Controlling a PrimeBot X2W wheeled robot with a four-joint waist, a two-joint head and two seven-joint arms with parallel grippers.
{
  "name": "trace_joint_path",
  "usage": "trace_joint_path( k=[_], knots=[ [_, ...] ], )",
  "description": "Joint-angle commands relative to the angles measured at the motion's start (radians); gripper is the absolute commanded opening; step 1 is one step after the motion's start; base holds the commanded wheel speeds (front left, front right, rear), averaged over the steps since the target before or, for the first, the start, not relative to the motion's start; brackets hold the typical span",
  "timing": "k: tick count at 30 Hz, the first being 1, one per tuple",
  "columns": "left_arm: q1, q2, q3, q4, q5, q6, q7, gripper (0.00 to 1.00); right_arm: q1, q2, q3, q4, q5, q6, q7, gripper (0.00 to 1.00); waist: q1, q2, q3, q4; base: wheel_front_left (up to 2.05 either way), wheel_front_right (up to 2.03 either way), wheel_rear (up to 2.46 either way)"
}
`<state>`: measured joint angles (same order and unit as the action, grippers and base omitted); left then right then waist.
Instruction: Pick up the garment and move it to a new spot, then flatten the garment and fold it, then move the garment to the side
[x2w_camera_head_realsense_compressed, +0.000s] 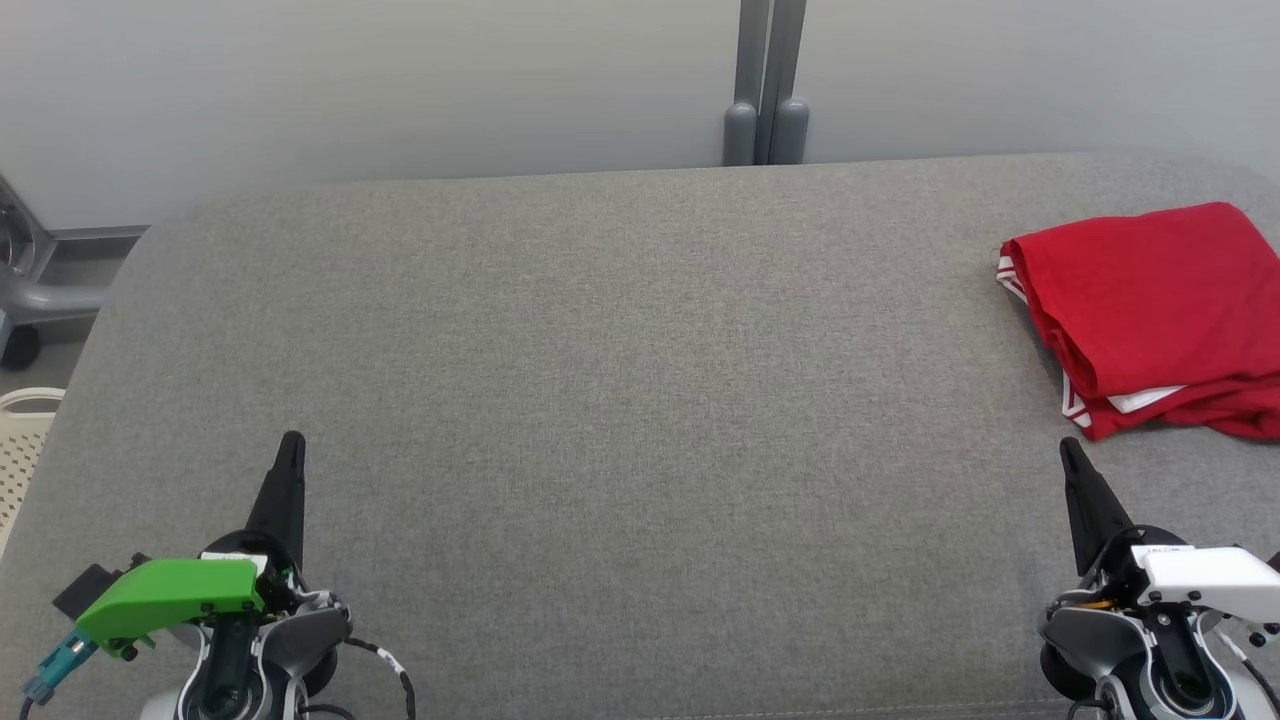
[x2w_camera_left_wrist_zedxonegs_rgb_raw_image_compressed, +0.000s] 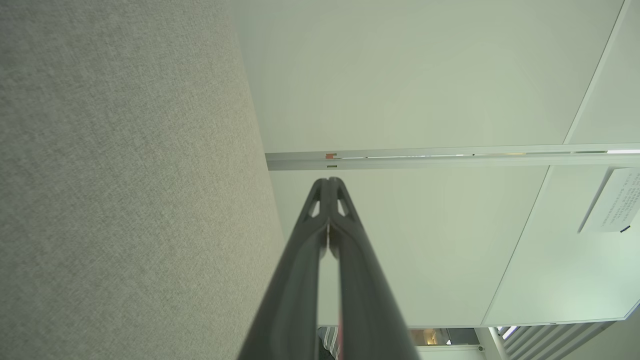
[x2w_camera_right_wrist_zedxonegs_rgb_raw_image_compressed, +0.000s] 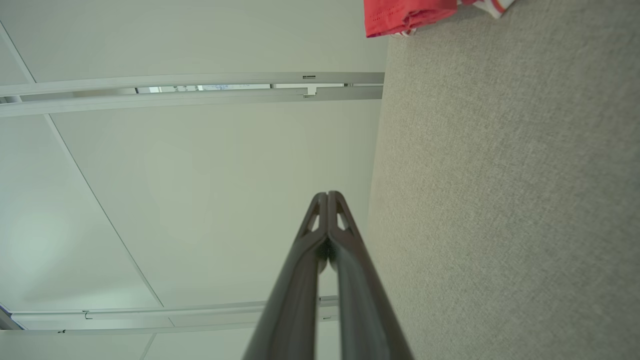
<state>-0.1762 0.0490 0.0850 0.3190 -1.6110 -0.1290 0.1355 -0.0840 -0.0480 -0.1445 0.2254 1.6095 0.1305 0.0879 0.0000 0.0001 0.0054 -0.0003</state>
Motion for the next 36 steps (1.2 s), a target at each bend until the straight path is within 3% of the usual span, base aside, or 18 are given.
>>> trace_joint_path(
  k=[1,36],
  knots=[
    [-0.013,0.0,0.002,-0.001,0.0,-0.005,0.002,0.0,-0.005,-0.004,-0.001,-0.004,0.007,0.0,0.006,0.0,0.0,-0.0001,0.0,0.0,0.0,0.0,0.0],
    [-0.013,0.0,0.002,-0.001,0.0,-0.006,0.002,0.0,-0.005,-0.004,-0.001,-0.004,0.007,0.0,0.006,0.0,0.0,-0.0001,0.0,0.0,0.0,0.0,0.0]
  ],
)
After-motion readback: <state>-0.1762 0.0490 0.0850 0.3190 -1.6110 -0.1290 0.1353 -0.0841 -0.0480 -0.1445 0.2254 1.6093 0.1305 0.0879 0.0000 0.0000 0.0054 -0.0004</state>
